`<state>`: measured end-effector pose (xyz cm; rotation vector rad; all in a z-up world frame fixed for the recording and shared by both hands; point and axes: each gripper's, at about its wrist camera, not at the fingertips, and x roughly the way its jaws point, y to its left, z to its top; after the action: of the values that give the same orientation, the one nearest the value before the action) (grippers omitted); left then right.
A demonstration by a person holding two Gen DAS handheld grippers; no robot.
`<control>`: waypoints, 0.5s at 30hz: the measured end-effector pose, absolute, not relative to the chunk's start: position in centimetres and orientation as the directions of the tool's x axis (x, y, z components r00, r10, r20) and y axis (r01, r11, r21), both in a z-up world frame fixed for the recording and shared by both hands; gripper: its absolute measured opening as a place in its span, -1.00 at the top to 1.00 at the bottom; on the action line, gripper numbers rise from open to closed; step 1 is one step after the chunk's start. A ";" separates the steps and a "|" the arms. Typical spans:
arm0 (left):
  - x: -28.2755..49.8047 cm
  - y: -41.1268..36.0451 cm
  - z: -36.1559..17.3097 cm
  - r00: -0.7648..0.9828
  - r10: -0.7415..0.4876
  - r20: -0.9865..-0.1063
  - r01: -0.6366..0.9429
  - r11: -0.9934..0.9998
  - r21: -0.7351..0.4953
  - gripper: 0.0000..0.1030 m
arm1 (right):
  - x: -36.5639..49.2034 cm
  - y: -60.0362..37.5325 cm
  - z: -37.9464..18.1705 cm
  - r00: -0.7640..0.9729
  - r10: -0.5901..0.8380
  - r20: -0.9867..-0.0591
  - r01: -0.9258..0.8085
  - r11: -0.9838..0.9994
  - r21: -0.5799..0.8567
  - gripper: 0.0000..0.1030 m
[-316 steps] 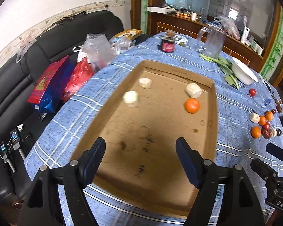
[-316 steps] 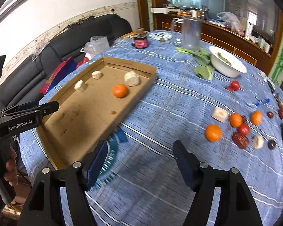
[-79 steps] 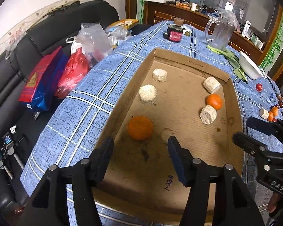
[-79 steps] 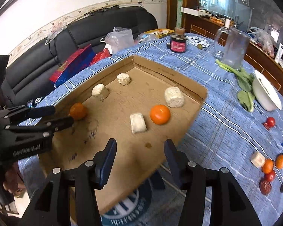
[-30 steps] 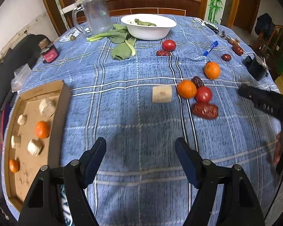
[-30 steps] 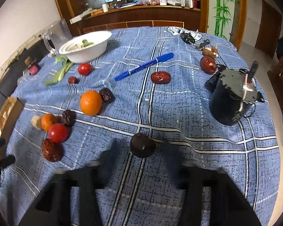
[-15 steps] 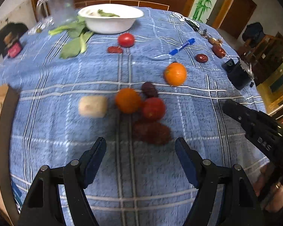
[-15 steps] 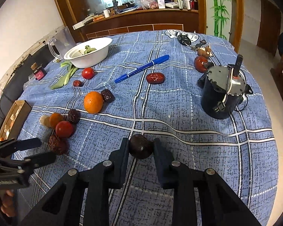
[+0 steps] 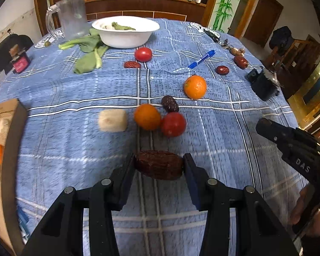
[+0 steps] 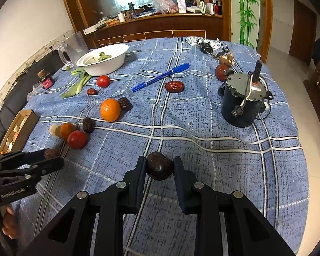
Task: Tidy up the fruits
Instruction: 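Carry the chestnut in the right tool and the date in the left tool over the tray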
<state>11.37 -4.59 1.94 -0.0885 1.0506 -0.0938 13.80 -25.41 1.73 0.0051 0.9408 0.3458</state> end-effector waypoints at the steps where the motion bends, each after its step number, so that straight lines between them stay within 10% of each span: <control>1: 10.7 -4.2 2.3 0.498 -0.124 -0.858 0.036 0.992 -0.122 0.15 | 13.4 -25.4 1.9 0.541 0.289 -0.790 -0.291 0.945 0.147 0.47; 15: 3.4 2.1 4.5 0.536 -0.086 -0.840 -0.012 0.994 -0.109 0.14 | 7.9 -23.2 2.3 0.528 0.245 -0.813 -0.297 0.950 0.093 0.47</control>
<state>3.36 2.10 4.54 -0.1055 1.0045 -0.0442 7.93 -23.18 2.30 -0.0594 0.9616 0.3243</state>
